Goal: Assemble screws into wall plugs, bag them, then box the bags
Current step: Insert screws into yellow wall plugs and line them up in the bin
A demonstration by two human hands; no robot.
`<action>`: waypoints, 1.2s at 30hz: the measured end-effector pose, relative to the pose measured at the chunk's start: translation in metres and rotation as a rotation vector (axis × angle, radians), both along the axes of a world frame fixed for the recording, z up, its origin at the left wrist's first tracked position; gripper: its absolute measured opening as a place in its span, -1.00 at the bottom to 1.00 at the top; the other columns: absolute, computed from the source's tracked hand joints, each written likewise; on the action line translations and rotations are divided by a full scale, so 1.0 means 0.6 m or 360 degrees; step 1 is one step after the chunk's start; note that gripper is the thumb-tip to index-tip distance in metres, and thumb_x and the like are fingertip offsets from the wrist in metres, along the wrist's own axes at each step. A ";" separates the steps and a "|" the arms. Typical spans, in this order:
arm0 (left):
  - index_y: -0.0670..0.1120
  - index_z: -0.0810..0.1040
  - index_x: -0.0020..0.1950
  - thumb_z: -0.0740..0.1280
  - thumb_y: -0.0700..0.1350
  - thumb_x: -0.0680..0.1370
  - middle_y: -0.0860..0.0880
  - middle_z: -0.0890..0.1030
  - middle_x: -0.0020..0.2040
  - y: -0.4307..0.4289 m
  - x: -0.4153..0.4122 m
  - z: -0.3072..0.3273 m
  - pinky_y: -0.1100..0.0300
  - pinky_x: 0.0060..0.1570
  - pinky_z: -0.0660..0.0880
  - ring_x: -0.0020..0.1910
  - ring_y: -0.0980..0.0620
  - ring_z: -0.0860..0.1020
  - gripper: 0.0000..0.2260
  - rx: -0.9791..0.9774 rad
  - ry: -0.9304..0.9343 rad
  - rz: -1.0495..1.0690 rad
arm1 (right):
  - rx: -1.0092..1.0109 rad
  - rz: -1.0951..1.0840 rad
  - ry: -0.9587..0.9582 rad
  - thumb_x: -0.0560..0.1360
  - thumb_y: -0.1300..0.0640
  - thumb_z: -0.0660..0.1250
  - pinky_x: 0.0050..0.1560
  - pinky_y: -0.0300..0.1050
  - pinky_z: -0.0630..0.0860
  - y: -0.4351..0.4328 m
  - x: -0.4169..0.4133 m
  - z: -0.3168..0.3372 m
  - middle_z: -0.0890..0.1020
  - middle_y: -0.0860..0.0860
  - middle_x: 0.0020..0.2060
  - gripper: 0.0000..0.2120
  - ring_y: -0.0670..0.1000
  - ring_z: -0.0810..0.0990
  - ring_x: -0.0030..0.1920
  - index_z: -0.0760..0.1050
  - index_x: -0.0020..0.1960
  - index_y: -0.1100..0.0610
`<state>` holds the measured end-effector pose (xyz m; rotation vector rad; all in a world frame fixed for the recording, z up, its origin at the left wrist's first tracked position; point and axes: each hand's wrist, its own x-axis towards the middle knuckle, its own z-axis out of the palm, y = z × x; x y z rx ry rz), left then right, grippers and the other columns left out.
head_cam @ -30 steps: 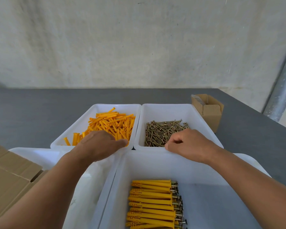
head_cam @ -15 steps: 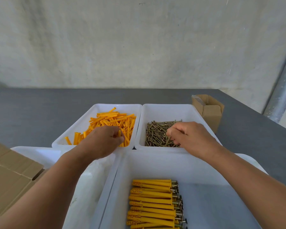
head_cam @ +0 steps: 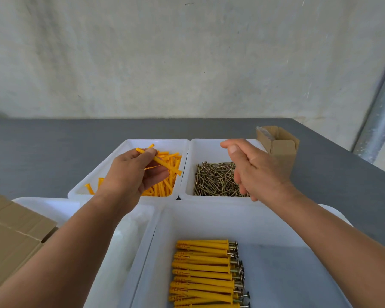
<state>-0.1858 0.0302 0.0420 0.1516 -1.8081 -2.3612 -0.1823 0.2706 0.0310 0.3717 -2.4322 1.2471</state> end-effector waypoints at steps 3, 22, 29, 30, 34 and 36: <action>-0.22 0.55 -0.04 0.28 -0.19 0.62 -0.06 0.63 -0.38 0.002 0.000 0.000 0.21 -0.37 0.59 -0.36 0.02 0.66 -0.87 0.0072 -0.0010 -0.0029 | 0.0275 0.0052 0.0051 0.64 -0.14 0.05 -0.31 -0.22 0.45 -0.004 0.007 0.001 0.53 -0.06 -0.38 -0.70 -0.11 0.52 -0.34 0.45 0.29 -0.26; -0.22 0.52 -0.11 0.26 -0.20 0.63 -0.08 0.65 -0.39 0.019 0.008 -0.004 0.23 -0.42 0.58 -0.40 0.05 0.65 -0.85 0.0114 -0.0084 -0.0104 | 0.1060 0.0268 0.0053 0.66 -0.07 0.09 -0.36 -0.22 0.31 -0.024 0.037 0.007 0.50 -0.11 -0.37 -0.70 -0.11 0.47 -0.33 0.47 -0.15 -0.03; -0.22 0.53 -0.09 0.27 -0.19 0.62 -0.11 0.65 -0.35 0.023 0.006 -0.009 0.22 -0.39 0.58 -0.37 0.03 0.66 -0.86 0.0065 -0.0097 -0.0136 | 0.1033 0.0292 -0.0007 0.66 -0.06 0.12 -0.38 -0.28 0.21 -0.028 0.037 0.007 0.44 -0.14 -0.42 -0.66 -0.15 0.44 -0.37 0.33 -0.29 -0.10; -0.22 0.53 -0.09 0.27 -0.19 0.62 -0.11 0.65 -0.35 0.024 0.006 -0.010 0.22 -0.39 0.58 -0.37 0.03 0.66 -0.86 0.0054 -0.0094 -0.0146 | 0.1031 0.0288 -0.0013 0.66 -0.07 0.12 -0.38 -0.29 0.20 -0.028 0.038 0.006 0.44 -0.15 -0.42 -0.67 -0.15 0.43 -0.37 0.34 -0.28 -0.10; -0.24 0.54 -0.07 0.27 -0.19 0.62 -0.12 0.66 -0.32 0.031 0.009 -0.013 0.21 -0.38 0.59 -0.33 0.02 0.67 -0.86 0.0018 -0.0073 -0.0183 | 0.1007 0.0288 -0.0016 0.65 -0.06 0.12 -0.39 -0.30 0.23 -0.028 0.036 0.004 0.47 -0.12 -0.40 -0.69 -0.14 0.45 -0.36 0.47 -0.20 -0.04; -0.24 0.54 -0.07 0.27 -0.19 0.62 -0.13 0.66 -0.30 0.033 0.010 -0.013 0.21 -0.37 0.59 -0.31 0.01 0.68 -0.86 -0.0016 -0.0065 -0.0186 | 0.1013 0.0284 -0.0001 0.65 -0.06 0.12 -0.41 -0.31 0.24 -0.027 0.035 0.003 0.48 -0.11 -0.40 -0.69 -0.14 0.44 -0.37 0.51 -0.17 0.01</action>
